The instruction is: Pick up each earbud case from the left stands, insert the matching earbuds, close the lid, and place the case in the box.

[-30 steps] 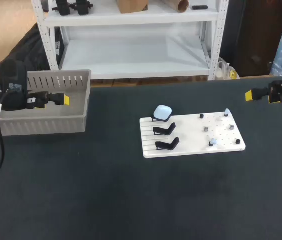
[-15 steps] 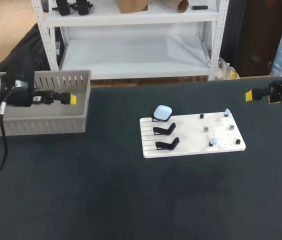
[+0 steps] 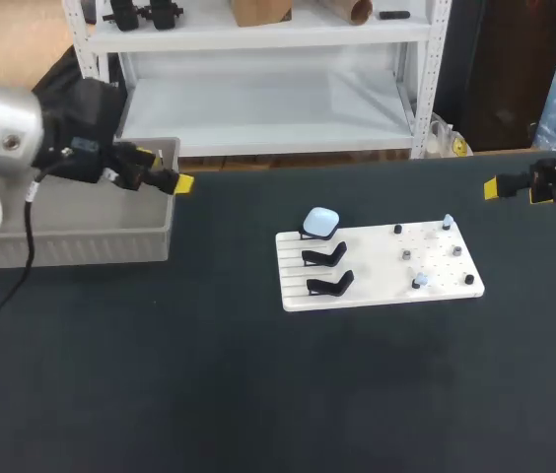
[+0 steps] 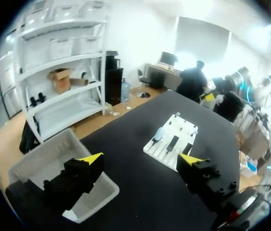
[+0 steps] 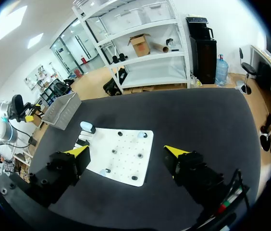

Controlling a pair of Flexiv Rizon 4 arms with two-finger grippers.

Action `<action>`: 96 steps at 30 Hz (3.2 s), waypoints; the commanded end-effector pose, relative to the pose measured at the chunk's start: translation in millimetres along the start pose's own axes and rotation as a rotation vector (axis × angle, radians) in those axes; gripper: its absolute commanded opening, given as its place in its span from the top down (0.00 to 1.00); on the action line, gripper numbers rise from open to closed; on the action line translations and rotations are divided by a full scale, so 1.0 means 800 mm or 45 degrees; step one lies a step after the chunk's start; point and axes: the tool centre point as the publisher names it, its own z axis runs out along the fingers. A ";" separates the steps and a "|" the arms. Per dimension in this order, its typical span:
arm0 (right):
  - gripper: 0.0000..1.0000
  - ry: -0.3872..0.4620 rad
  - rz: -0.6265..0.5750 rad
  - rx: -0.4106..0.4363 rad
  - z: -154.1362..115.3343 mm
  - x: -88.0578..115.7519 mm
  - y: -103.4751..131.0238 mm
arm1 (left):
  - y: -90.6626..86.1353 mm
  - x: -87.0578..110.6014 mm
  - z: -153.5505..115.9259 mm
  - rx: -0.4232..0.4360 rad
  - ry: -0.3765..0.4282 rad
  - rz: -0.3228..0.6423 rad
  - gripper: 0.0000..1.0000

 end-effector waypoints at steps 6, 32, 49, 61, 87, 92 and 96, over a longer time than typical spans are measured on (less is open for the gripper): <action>0.00 0.000 -0.001 -0.001 0.001 0.000 -0.001 | -0.001 -0.026 0.063 0.339 0.044 0.317 0.00; 0.00 0.000 -0.001 -0.001 0.001 0.000 -0.001 | -0.014 0.001 0.196 0.596 0.015 0.562 0.03; 0.00 0.000 -0.001 -0.001 0.001 0.000 -0.001 | -0.034 0.008 0.254 0.659 -0.012 0.626 0.27; 0.00 0.000 -0.001 -0.001 0.001 0.000 -0.001 | -0.042 0.023 0.279 0.685 0.002 0.639 0.51; 0.00 0.000 -0.001 -0.001 0.001 0.000 -0.001 | -0.057 0.014 0.309 0.695 -0.026 0.641 0.58; 0.00 0.000 -0.001 -0.001 0.001 0.000 -0.001 | -0.058 0.013 0.313 0.693 -0.027 0.629 0.60; 0.00 0.000 -0.001 -0.001 0.001 0.000 -0.001 | -0.059 0.013 0.316 0.690 -0.029 0.615 0.64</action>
